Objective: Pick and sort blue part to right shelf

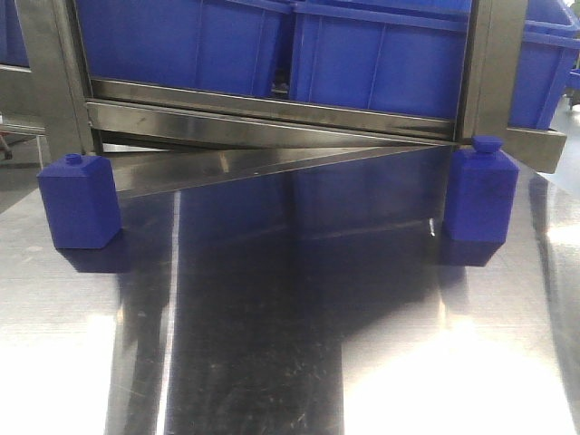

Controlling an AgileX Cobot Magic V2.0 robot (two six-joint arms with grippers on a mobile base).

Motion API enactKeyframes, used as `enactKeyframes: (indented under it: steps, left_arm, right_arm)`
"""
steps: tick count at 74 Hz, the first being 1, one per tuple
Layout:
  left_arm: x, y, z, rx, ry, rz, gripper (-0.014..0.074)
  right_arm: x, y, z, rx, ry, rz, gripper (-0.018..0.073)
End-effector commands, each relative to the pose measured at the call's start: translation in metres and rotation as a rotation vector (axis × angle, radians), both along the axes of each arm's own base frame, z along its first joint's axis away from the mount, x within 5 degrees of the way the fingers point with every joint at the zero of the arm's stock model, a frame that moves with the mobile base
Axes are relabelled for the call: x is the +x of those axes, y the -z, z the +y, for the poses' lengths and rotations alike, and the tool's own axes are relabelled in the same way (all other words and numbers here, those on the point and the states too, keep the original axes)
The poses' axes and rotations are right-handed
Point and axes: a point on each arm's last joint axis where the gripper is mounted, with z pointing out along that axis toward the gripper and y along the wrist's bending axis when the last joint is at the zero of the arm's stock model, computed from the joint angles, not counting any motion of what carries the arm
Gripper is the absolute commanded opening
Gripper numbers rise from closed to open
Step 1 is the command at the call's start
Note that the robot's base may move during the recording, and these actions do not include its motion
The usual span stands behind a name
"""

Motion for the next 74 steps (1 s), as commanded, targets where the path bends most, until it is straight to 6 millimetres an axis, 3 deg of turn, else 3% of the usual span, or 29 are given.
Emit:
enactKeyframes:
  steps: [1, 62, 74]
  left_arm:
    - [-0.002, -0.001, 0.0, -0.012, 0.005, -0.083, 0.0123]
    - [-0.003, -0.006, 0.0, -0.014, 0.003, -0.136, 0.0124]
    - [-0.007, -0.021, 0.001, -0.018, 0.002, -0.237, 0.0123]
  right_arm:
    - [-0.004, -0.017, -0.001, 0.001, 0.015, -0.133, 0.0058]
    - [-0.004, -0.017, -0.001, 0.001, 0.015, -0.133, 0.0058]
    - [-0.004, -0.017, -0.001, 0.001, 0.015, -0.133, 0.0058]
